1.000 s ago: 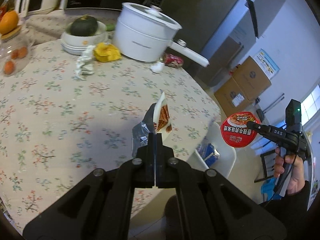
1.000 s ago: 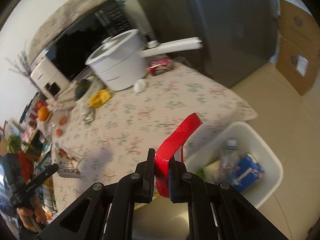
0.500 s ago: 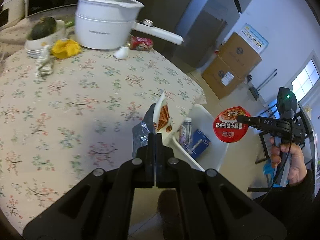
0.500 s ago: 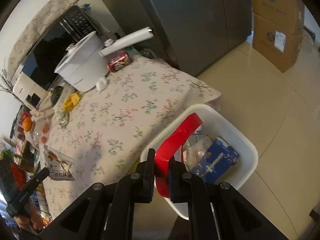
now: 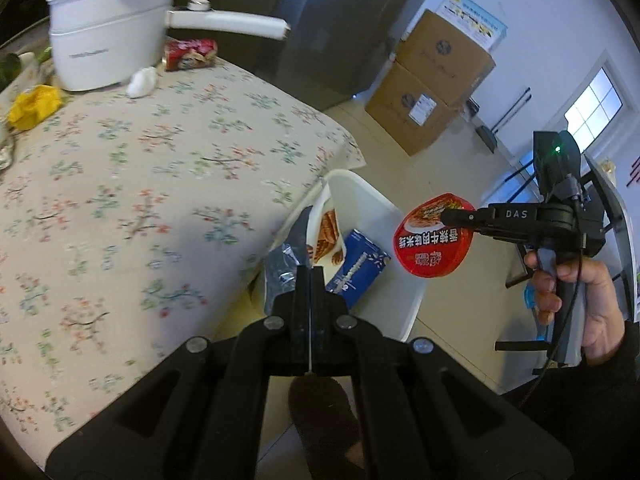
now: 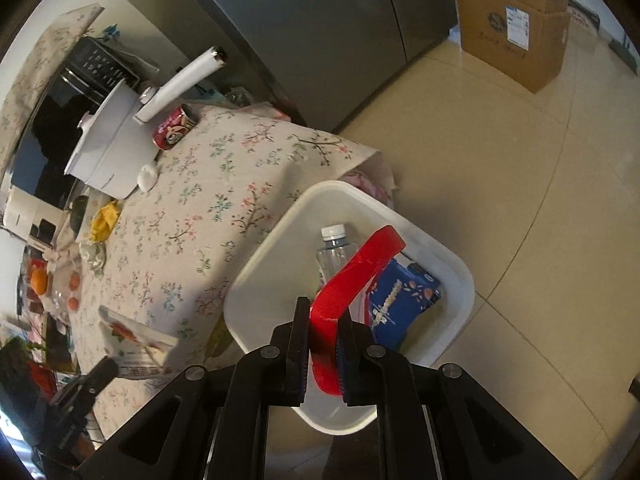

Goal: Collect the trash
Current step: 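Carry the red lid to the bin and open the right tool while the left tool drops the wrapper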

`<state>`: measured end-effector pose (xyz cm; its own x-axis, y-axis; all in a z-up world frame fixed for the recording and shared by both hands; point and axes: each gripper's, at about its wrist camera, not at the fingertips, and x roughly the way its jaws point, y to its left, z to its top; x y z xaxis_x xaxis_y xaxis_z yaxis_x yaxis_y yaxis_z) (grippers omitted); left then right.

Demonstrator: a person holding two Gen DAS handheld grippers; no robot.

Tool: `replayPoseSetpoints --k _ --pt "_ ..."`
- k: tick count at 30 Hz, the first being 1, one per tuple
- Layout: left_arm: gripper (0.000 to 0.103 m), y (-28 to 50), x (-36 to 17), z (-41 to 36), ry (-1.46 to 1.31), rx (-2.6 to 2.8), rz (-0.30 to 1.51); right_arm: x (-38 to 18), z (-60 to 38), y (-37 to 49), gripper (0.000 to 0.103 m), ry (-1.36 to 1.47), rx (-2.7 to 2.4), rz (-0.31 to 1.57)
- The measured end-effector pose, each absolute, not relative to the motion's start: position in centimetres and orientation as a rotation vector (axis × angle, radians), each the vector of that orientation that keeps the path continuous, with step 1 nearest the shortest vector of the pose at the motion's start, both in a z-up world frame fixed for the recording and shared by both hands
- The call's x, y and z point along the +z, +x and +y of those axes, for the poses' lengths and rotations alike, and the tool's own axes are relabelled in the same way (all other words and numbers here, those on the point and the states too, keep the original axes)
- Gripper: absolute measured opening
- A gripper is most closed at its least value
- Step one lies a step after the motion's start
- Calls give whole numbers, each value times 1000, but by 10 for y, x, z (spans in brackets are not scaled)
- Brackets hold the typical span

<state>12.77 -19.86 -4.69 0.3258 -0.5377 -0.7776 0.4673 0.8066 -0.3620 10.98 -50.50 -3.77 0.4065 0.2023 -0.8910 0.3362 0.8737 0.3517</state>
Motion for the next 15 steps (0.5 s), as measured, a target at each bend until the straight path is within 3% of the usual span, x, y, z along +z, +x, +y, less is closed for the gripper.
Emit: replayPoseSetpoints --k 2,5,15 --pt "0 131 -49 -207 -79 -662 1058 -37 -508 109 20 531 -86 1161" --pt "0 135 -51 -222 -90 -683 1059 -34 -515 105 47 540 -101 1140" --pt "0 142 -70 -259 -68 -703 1069 -22 -522 95 55 543 -133 1098"
